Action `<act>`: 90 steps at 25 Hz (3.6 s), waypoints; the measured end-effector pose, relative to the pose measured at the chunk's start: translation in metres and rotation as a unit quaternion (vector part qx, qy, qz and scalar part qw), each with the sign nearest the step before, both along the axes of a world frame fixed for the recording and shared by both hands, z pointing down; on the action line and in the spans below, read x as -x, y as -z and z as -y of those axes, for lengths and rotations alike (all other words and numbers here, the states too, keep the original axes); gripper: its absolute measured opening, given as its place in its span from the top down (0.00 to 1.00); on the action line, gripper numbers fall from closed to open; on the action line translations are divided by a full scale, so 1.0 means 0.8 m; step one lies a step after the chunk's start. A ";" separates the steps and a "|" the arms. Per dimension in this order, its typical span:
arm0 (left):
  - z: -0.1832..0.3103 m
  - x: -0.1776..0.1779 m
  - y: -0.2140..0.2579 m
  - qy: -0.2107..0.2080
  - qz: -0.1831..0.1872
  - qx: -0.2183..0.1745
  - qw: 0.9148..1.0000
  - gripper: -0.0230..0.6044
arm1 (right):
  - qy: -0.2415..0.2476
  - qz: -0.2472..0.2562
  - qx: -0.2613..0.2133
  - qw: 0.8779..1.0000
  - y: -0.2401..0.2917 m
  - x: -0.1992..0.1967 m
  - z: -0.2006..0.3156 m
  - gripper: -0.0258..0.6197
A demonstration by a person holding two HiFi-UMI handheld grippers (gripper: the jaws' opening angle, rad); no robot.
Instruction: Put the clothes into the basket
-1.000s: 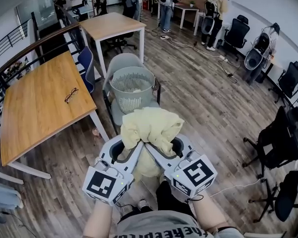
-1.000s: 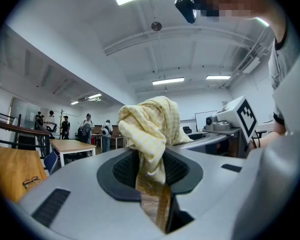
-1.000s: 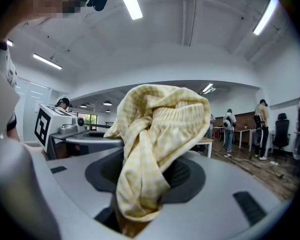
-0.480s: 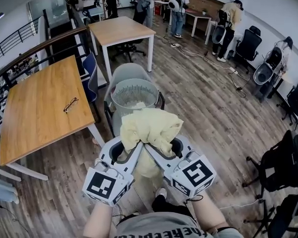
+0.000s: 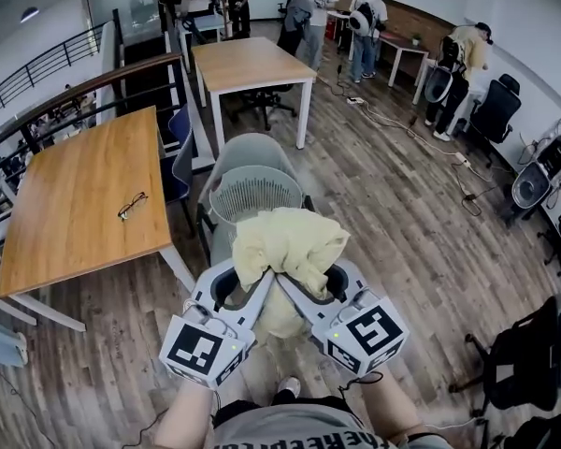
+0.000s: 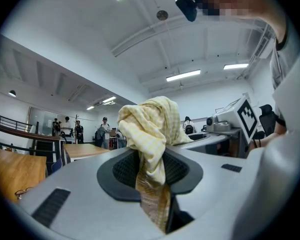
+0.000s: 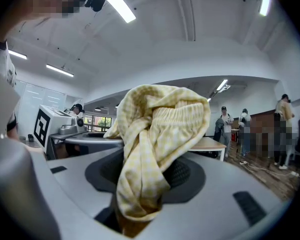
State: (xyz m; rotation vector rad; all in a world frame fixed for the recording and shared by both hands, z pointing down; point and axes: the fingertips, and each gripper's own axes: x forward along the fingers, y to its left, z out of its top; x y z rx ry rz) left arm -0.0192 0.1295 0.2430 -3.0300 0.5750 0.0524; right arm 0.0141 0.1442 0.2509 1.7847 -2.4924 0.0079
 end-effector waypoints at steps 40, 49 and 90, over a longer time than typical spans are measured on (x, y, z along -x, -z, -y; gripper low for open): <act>0.220 -0.032 -0.003 -0.056 0.019 0.002 0.998 0.80 | -0.051 0.023 0.000 0.998 -0.004 -0.030 0.216 0.64; 0.261 -0.025 0.001 -0.080 0.018 0.001 0.997 0.80 | -0.078 0.023 -0.001 0.997 0.000 -0.022 0.255 0.64; 0.402 -0.111 -0.017 0.032 0.017 0.020 0.999 0.80 | 0.032 0.014 0.021 0.999 -0.016 -0.113 0.405 0.63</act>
